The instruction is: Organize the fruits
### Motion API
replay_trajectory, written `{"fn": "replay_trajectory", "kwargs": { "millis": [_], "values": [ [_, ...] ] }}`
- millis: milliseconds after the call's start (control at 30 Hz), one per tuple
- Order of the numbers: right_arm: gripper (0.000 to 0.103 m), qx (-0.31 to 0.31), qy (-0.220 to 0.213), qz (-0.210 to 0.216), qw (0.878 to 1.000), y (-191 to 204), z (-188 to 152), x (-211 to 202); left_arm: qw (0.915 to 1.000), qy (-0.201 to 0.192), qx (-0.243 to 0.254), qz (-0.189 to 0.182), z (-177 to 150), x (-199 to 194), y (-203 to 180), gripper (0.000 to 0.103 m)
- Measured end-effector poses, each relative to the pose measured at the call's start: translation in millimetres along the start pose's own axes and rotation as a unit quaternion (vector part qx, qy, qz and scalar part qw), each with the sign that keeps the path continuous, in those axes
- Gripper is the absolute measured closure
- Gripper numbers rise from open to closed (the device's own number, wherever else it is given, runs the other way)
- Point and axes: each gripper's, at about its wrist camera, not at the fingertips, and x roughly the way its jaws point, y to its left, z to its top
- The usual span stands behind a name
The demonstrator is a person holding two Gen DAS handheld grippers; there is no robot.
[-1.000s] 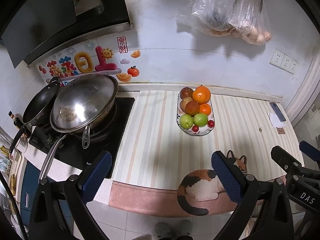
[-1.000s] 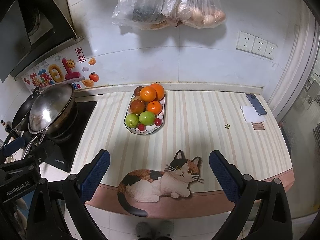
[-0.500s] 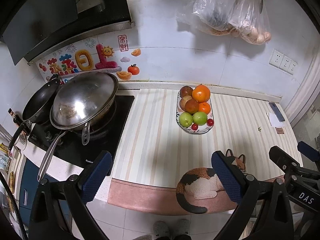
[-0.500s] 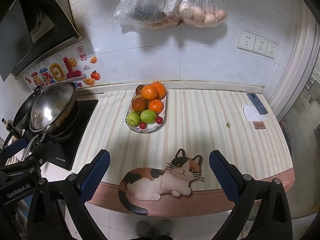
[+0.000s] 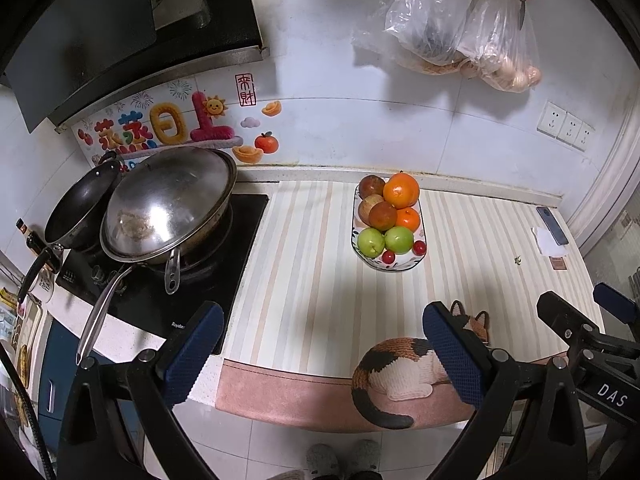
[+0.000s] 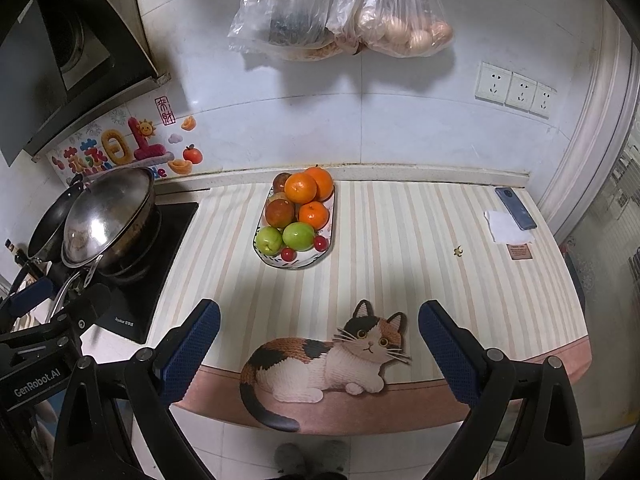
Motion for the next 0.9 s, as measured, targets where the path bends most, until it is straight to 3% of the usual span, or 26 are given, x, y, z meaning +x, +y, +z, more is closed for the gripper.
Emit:
{"fn": "replay_trajectory", "kwargs": {
  "millis": [900],
  "values": [
    [0.002,0.000,-0.001,0.000,1.000,-2.2,4.0,1.3,1.0000,-0.003,0.000,-0.001,2.2,-0.9,-0.1,0.001]
  ]
}}
